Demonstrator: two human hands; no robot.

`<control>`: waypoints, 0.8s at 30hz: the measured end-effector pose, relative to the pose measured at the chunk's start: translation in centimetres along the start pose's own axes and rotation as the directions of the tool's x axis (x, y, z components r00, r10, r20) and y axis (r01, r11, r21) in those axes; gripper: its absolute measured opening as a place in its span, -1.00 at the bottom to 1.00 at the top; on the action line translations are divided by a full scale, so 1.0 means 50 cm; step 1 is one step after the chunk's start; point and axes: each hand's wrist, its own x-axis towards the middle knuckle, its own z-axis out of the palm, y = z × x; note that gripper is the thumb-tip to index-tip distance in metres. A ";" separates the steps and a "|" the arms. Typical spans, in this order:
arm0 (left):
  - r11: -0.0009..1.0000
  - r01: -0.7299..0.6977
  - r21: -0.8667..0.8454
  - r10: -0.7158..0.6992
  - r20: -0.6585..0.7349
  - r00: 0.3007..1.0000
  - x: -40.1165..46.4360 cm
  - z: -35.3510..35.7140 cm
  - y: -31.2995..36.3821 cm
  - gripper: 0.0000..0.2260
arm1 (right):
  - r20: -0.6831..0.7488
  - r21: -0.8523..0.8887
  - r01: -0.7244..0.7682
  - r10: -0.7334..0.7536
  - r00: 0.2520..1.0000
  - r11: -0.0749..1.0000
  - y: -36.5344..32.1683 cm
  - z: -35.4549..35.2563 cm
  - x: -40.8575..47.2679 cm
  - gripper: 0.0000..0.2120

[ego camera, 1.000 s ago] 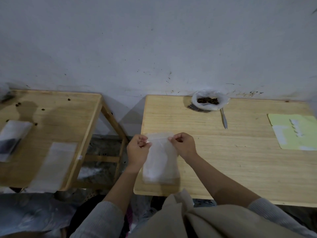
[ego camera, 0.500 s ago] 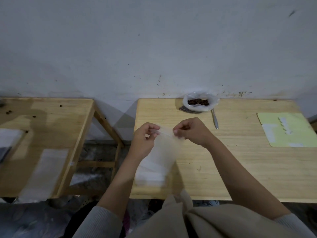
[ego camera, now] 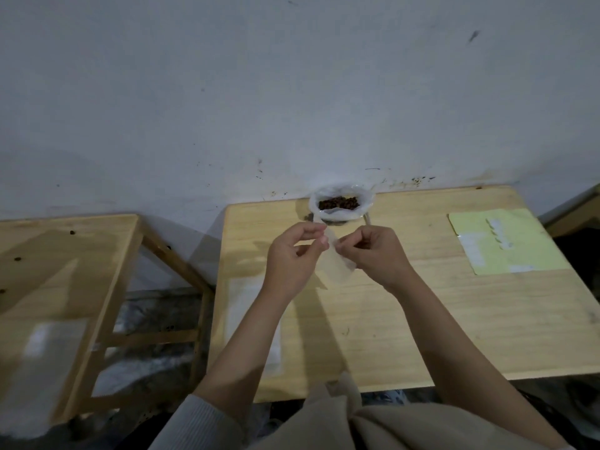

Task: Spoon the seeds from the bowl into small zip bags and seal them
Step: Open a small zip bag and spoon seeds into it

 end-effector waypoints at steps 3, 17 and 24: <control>0.999 0.036 0.011 -0.036 -0.007 0.999 0.009 0.038 0.009 -0.92 | 0.034 0.018 0.028 -0.029 0.999 0.999 0.002 -0.019 -0.003 -0.86; 0.985 0.154 -0.073 -0.159 -0.069 0.985 0.034 0.092 0.035 -0.85 | 0.130 0.165 -0.143 0.122 0.984 0.976 -0.016 -0.084 0.005 -0.94; 0.989 0.146 0.002 -0.145 -0.111 0.983 0.048 0.101 0.035 -0.83 | -0.008 0.075 -0.030 0.030 1.000 0.997 -0.026 -0.084 0.018 -0.88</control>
